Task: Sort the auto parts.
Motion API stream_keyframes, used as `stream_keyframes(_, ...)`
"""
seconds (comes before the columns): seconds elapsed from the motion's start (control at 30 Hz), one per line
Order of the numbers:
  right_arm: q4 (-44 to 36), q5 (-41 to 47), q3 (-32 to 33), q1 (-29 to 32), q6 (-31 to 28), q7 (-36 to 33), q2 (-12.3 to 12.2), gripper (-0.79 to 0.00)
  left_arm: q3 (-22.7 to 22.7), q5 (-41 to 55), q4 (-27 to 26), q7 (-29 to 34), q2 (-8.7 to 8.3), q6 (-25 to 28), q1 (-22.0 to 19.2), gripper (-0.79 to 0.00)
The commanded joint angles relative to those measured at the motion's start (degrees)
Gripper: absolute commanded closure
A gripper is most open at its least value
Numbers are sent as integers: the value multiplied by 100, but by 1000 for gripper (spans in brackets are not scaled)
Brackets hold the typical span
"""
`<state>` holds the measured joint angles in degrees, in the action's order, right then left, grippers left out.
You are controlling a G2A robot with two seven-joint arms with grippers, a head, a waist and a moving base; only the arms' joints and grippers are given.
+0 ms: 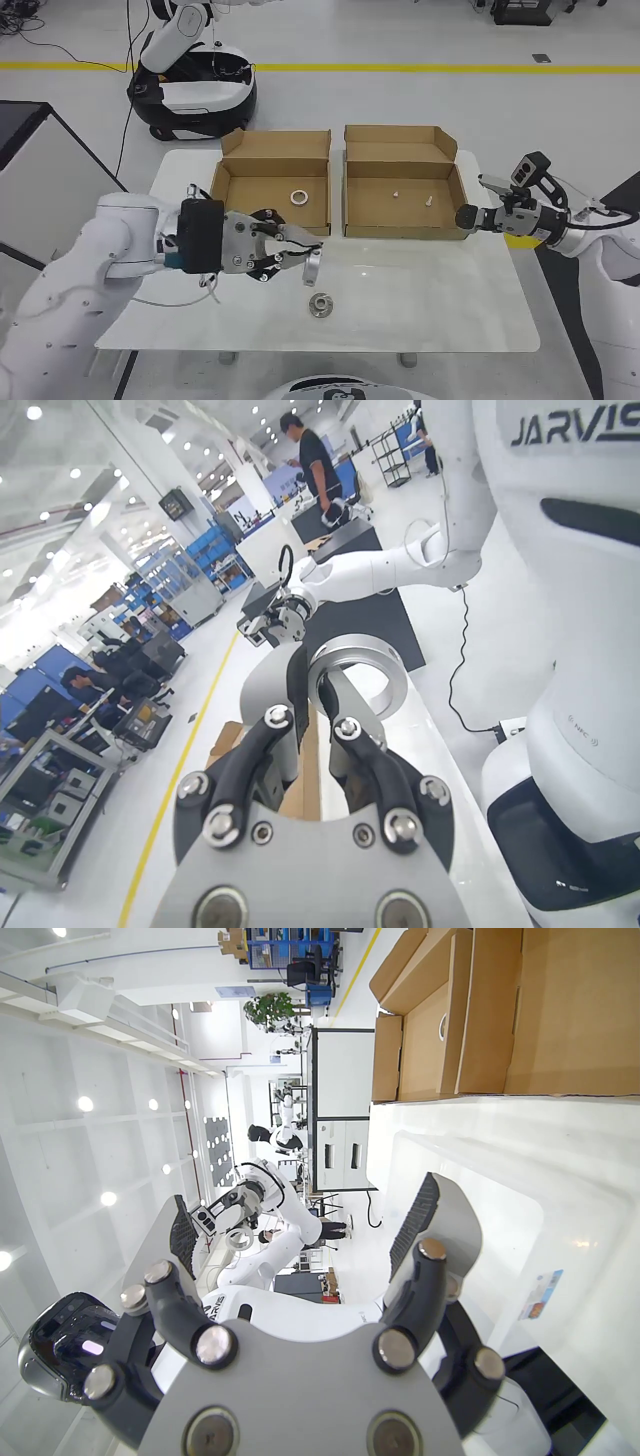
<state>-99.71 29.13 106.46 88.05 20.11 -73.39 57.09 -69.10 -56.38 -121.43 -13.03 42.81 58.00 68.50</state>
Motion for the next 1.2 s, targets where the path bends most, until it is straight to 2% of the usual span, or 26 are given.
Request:
stream_keyframes(0.0, 0, 0, 0, 0, 0, 0, 0, -785, 148, -303, 132, -760, -114, 0, -126, 0)
stream_keyframes(0.3, 0, 0, 0, 0, 0, 0, 0, -785, 678, -1636, 811, -3325, -537, 0, -579, 0)
stream_keyframes(0.6, 0, 0, 0, 0, 0, 0, 0, -785, 788, -1119, 880, -3326, -679, 0, -839, 0)
stream_keyframes(1.17, 0, 0, 0, 0, 0, 0, 0, -785, 788, -1119, 880, -3326, -679, 0, -839, 0)
